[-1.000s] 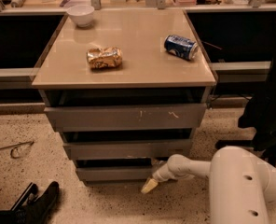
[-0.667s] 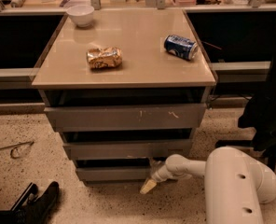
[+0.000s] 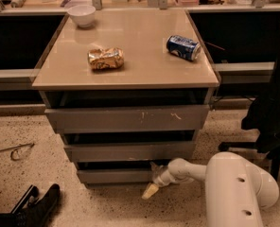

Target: Open bottom drawer

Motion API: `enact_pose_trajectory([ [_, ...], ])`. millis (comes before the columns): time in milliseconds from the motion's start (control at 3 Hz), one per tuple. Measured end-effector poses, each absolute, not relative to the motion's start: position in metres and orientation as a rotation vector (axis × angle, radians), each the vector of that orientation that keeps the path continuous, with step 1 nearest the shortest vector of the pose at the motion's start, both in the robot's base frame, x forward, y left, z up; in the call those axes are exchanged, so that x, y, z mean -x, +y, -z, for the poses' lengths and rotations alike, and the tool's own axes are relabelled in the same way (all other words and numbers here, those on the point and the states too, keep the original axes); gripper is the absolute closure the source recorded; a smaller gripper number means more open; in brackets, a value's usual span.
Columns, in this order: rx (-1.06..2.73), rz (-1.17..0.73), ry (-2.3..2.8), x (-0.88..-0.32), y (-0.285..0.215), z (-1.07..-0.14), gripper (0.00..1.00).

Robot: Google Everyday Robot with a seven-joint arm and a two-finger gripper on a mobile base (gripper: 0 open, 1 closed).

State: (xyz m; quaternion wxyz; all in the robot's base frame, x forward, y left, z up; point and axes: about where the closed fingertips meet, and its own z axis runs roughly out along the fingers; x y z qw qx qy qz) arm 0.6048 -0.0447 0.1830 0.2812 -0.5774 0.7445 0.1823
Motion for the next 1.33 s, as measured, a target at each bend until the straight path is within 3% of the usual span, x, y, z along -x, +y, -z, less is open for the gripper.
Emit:
enact_pose_trajectory([
  [333,1.530,-0.564,1.982,-0.596,-0.046,-0.180,0.00],
  [667,1.579,-0.685,1.934,-0.540,-0.055,-0.211,0.00],
  [1333,1.590,-0.708,1.936,-0.544,-0.048,-0.201,0.00],
])
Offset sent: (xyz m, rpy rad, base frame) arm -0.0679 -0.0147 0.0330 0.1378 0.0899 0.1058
